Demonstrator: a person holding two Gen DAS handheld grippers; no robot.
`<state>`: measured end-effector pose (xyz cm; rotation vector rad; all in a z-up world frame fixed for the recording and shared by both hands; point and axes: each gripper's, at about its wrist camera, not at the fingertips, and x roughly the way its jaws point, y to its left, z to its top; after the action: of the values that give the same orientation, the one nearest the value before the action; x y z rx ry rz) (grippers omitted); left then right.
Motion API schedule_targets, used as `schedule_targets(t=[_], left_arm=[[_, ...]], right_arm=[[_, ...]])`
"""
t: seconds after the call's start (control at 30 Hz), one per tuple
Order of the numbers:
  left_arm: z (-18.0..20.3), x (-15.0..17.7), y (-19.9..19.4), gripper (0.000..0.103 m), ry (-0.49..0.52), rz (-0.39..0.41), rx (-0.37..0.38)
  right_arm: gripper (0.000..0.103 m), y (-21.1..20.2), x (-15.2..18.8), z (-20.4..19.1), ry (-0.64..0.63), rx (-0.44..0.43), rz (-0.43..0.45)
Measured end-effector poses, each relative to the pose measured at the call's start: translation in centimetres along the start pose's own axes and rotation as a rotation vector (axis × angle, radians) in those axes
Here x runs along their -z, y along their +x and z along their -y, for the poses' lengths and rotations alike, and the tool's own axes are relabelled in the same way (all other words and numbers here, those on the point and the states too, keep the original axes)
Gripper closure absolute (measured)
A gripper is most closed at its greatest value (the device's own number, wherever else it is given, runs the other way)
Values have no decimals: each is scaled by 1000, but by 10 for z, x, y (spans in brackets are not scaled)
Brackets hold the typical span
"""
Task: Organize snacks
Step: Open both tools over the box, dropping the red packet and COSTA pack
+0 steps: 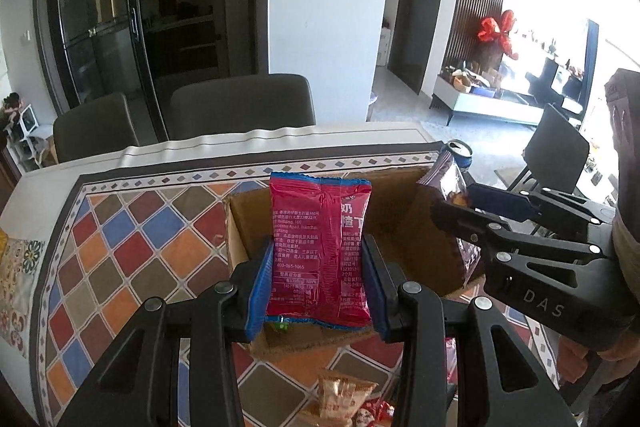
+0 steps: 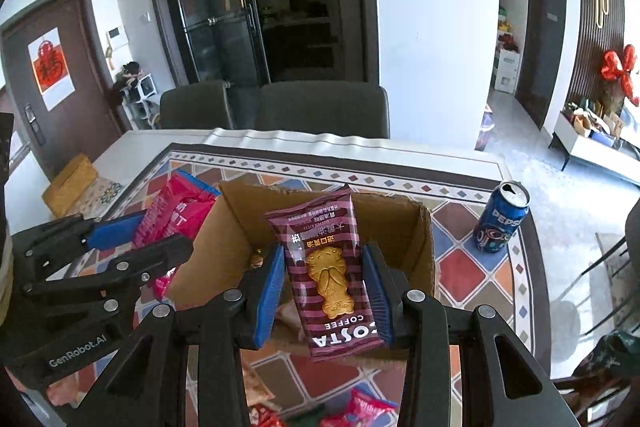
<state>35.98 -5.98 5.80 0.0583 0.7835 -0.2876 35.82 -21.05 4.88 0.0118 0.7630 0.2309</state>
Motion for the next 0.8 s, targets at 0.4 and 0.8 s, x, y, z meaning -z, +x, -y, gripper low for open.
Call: schedule_targets(t=[0.4, 0.8], left_arm=[[-3, -1, -3, 44, 8, 18, -58], [6, 39, -40, 40, 68, 30, -50]], right_arm=[[52, 8, -2, 1, -22, 59, -1], [52, -27, 37, -20, -80, 26, 16]])
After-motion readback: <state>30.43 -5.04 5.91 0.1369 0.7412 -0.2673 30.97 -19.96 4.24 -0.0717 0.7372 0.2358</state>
